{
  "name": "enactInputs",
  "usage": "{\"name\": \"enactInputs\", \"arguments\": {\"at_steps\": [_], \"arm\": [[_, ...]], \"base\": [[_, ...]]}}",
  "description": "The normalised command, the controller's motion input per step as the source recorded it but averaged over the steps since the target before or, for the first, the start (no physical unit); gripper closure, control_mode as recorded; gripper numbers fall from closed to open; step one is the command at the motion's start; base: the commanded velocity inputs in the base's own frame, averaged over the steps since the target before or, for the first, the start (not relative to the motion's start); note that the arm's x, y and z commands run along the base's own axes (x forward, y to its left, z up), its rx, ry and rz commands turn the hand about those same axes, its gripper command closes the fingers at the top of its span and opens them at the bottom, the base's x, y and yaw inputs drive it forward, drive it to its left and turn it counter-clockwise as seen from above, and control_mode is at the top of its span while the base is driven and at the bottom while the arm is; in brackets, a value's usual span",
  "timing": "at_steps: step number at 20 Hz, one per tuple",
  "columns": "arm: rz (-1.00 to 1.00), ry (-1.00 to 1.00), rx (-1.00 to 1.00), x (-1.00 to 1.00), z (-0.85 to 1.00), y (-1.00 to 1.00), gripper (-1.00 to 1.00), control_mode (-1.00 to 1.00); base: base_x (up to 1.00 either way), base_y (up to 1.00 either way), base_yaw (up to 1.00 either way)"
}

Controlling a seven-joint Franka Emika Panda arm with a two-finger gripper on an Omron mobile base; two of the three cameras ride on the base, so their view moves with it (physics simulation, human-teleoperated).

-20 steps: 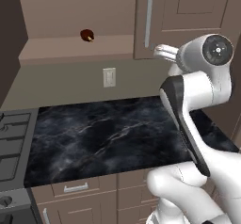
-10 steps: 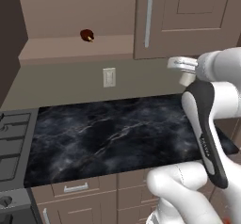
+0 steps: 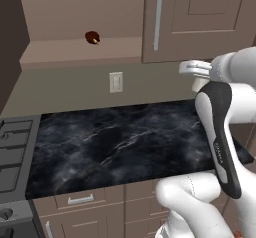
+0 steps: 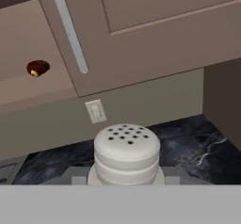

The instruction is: The dining table condiment station is running low on shaker. Refill the condiment station by opening the cabinet and taking the shaker from the cabinet and placing it on the dining table.

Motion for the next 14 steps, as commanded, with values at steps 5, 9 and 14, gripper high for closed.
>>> {"name": "enactInputs", "arguments": {"at_steps": [5,9,14], "arm": [[0.00,0.00,0.00,0.00,0.00,0.00,1.00,1.00],[0.00,0.00,0.00,0.00,0.00,0.00,1.00,1.00],[0.00,0.00,0.00,0.00,0.00,0.00,1.00,1.00]], "base": [[-0.44,0.14,0.16],[-0.88,0.26,0.48],[-0.36,0.10,0.71]]}}
